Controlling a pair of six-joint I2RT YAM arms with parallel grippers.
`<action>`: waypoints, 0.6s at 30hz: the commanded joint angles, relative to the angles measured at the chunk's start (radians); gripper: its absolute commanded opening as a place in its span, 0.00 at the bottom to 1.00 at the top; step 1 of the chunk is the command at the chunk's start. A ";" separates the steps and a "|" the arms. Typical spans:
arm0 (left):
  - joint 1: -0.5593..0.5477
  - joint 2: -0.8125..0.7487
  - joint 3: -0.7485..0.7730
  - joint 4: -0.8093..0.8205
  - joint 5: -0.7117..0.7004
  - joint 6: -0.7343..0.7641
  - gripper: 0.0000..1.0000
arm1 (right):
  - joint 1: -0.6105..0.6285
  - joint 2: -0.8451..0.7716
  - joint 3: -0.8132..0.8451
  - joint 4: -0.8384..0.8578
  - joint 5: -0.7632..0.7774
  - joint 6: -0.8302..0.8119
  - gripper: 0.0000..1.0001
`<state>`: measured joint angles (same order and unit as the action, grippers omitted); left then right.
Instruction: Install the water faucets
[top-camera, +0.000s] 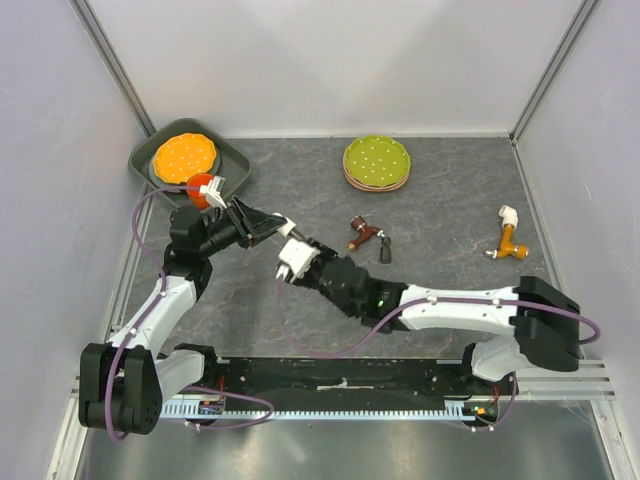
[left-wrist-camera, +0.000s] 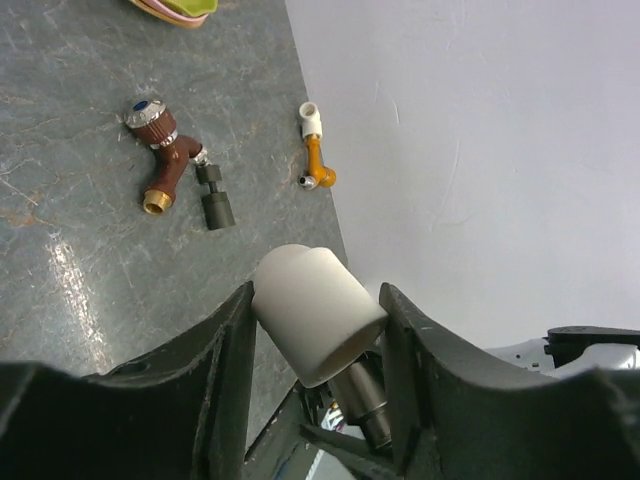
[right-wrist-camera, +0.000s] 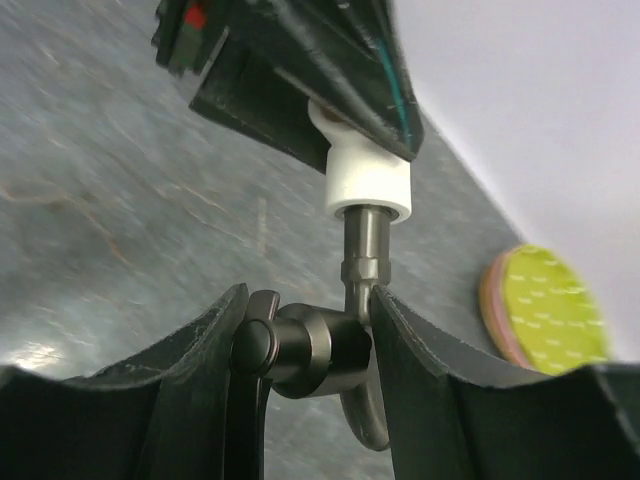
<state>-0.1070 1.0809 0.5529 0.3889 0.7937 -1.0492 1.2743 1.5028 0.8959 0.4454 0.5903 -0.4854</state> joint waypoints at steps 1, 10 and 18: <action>0.006 -0.009 0.010 -0.030 0.061 -0.025 0.02 | -0.186 -0.125 0.032 -0.069 -0.193 0.529 0.15; 0.006 -0.010 0.008 -0.015 0.067 -0.026 0.02 | -0.479 -0.136 -0.074 0.082 -0.687 1.059 0.08; 0.006 -0.010 0.005 0.005 0.076 -0.032 0.02 | -0.593 -0.046 -0.143 0.305 -0.882 1.411 0.08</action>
<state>-0.1024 1.0885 0.5541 0.3412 0.7708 -1.0599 0.7563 1.4155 0.7715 0.5968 -0.3252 0.6830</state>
